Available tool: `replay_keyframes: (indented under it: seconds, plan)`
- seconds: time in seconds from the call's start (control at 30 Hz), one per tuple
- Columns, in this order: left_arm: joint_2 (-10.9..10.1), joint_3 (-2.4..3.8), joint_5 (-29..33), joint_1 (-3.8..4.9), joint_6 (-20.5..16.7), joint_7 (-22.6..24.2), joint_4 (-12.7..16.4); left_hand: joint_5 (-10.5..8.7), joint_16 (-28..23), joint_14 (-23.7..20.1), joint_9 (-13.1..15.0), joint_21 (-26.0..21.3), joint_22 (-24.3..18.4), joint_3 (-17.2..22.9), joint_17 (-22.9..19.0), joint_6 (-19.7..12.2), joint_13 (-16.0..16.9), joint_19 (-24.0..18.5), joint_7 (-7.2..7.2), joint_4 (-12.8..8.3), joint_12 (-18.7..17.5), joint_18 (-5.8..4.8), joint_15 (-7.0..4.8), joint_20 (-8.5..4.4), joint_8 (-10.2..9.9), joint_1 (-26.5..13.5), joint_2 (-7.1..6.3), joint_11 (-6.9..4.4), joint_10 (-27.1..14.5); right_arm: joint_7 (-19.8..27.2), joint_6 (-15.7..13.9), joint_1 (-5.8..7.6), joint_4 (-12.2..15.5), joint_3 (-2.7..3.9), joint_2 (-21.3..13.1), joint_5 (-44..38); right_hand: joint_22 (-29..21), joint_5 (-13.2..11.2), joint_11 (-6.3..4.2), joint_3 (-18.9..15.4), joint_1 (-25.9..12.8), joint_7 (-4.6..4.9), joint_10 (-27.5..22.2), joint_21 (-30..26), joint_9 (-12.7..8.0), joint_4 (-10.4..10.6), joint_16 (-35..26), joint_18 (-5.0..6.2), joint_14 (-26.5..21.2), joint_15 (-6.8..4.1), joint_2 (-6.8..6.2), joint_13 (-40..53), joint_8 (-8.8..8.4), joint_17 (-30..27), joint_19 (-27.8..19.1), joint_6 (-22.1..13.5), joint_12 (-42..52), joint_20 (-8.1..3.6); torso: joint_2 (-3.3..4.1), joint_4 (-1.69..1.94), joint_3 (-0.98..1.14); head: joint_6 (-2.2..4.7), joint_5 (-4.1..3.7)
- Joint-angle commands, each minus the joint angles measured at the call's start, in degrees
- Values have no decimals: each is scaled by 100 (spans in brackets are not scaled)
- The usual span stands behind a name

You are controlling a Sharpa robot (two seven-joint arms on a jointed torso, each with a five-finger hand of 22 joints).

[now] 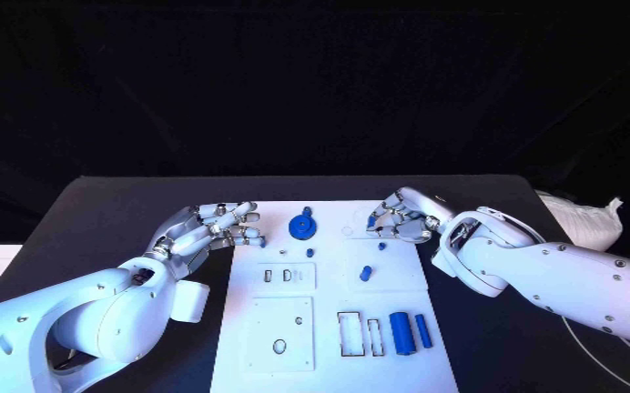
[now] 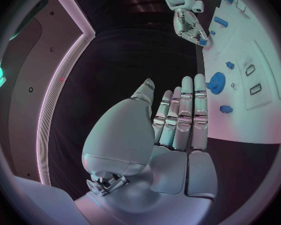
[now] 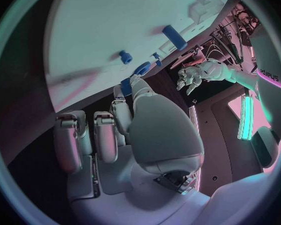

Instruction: Assemble the parts on the task board

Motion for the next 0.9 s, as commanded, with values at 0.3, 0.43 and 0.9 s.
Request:
replay_keyframes:
  seconds: [0.3, 0.43, 0.9]
  plan:
    - [71, -2, 7, 2, 130, 17, -87, -15, -42, 30, -5, 13, 7, 7, 9, -14, -9, -34, 13, -56, -44, 55, 28, 19, -29, 57, 32, 21, -19, -502, -103, 25, 430, 3, 452, -1112, 1381, 29, -189, 26, 29, -160, 155, 19, 0, -4, 17, -47, 505, -62, 21, -600, -8, 1068, 495, 152, 3, -66, -28, 24, -16, -50, 157]
    - [83, -5, 7, 1, 136, 17, -116, -15, -44, 30, -5, 13, 8, 8, 11, -15, -9, -34, 13, -59, -46, 55, 28, 19, -31, 60, 33, 21, -20, -656, -132, 15, 511, -4, 659, -1647, 1385, 24, -189, 36, 41, -159, 156, 21, 3, -15, 16, -48, 505, -63, 21, -598, -13, 1066, 498, 145, 4, -68, -36, 19, -18, -82, 258]
    - [89, -8, 7, -1, 139, 17, -152, -15, -49, 31, -5, 15, 8, 11, 17, -18, -10, -36, 14, -70, -52, 55, 28, 18, -37, 69, 35, 22, -24, -1058, -172, -100, 663, -83, 1068, -2689, 1403, 15, -187, 43, 49, -156, 161, 30, 4, -22, 21, -53, 507, -64, 20, -590, -20, 1077, 514, 135, 15, -70, -25, 8, -12, -148, 391]
